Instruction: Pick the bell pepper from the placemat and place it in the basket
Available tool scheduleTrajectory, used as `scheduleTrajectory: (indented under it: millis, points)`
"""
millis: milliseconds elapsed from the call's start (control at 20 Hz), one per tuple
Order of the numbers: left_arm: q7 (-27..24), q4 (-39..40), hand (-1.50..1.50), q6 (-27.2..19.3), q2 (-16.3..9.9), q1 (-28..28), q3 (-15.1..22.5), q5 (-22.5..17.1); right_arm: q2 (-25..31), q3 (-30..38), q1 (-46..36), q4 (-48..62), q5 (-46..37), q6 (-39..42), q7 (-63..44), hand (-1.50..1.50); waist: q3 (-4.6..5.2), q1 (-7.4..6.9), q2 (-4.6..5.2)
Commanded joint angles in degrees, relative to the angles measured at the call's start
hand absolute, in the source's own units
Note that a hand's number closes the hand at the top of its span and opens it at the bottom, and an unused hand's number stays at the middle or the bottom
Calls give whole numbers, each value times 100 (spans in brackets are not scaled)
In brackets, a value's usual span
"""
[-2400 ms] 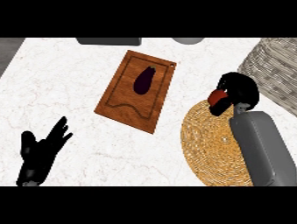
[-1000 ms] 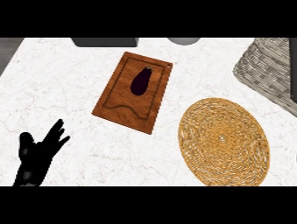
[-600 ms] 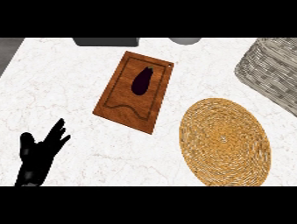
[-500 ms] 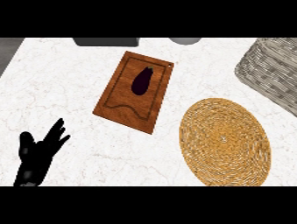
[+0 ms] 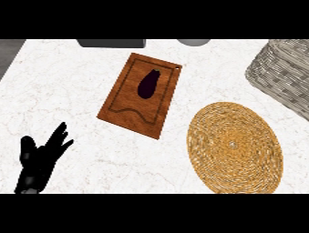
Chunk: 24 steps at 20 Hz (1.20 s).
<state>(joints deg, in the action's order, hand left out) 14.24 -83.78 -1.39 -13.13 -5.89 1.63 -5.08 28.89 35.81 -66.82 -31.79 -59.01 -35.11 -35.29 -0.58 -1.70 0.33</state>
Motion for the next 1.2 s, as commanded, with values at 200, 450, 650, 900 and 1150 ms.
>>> scheduleTrajectory:
  millis: [200, 450, 650, 900, 1150]
  points:
    - [353, -60, 0, 27, 85, -197, 181, 104, 143, 454, 428, 551, 848, -560, 1268, 150, 43, -61, 55]
    - [223, 179, 0, -6, 132, -102, 81, 105, 375, 213, 964, 863, 223, -1058, 471, 150, 58, 65, 31]
    - [-69, 354, 0, 45, 106, -212, 36, 177, 908, 12, 859, 1332, 142, -79, 607, 150, 54, 1, 45]
    - [-186, 569, 0, 239, 46, -209, -93, 79, 1011, -217, 735, 1144, 104, -14, 829, -150, 56, 33, 21]
    - [234, 239, 0, 193, -34, -125, -189, 55, 904, -133, 1076, 709, 448, -273, 1001, -150, 55, 126, -21]
